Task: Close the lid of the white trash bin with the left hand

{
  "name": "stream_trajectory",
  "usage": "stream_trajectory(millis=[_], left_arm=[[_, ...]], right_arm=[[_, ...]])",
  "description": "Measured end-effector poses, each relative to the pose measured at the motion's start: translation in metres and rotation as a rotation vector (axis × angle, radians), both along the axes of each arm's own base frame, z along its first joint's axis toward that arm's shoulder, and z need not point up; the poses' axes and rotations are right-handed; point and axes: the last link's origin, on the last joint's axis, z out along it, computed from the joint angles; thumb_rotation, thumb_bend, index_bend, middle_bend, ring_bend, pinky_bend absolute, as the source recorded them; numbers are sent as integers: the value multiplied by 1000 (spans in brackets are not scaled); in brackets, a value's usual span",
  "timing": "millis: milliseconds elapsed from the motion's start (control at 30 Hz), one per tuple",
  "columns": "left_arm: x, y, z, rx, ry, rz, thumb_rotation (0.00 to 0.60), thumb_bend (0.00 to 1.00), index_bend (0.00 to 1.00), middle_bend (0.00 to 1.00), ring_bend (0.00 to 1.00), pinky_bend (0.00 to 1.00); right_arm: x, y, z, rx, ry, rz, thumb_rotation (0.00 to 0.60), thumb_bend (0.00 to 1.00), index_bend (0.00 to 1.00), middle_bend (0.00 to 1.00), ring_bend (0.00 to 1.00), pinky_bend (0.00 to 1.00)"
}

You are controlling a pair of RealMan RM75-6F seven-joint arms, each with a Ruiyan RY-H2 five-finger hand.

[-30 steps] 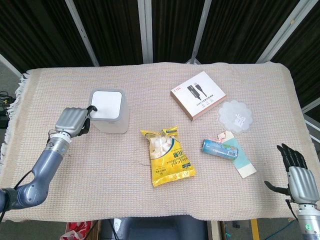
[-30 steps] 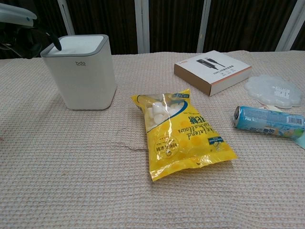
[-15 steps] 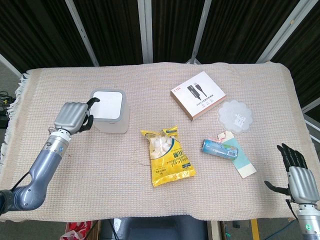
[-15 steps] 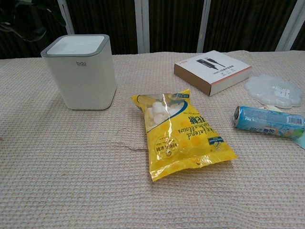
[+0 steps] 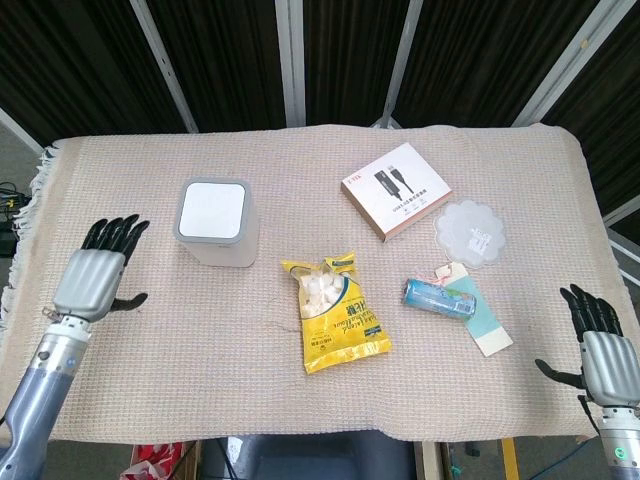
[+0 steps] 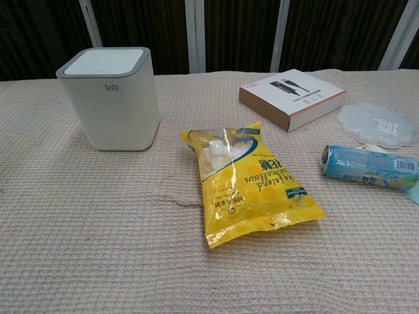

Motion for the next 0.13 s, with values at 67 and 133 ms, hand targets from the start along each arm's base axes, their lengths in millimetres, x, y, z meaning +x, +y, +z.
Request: stream_trajectory(millis=[67,133], left_arm=[[-17,-19,0,21,5,-2,600,155,0,0,0,0],[-33,-37,2,51,0,-18,600,155,0,0,0,0]], right_arm=[[0,0,0,-7,7,1,600,148,0,0,0,0],[-1,1,0,-11,6,-5,600,148,0,0,0,0]])
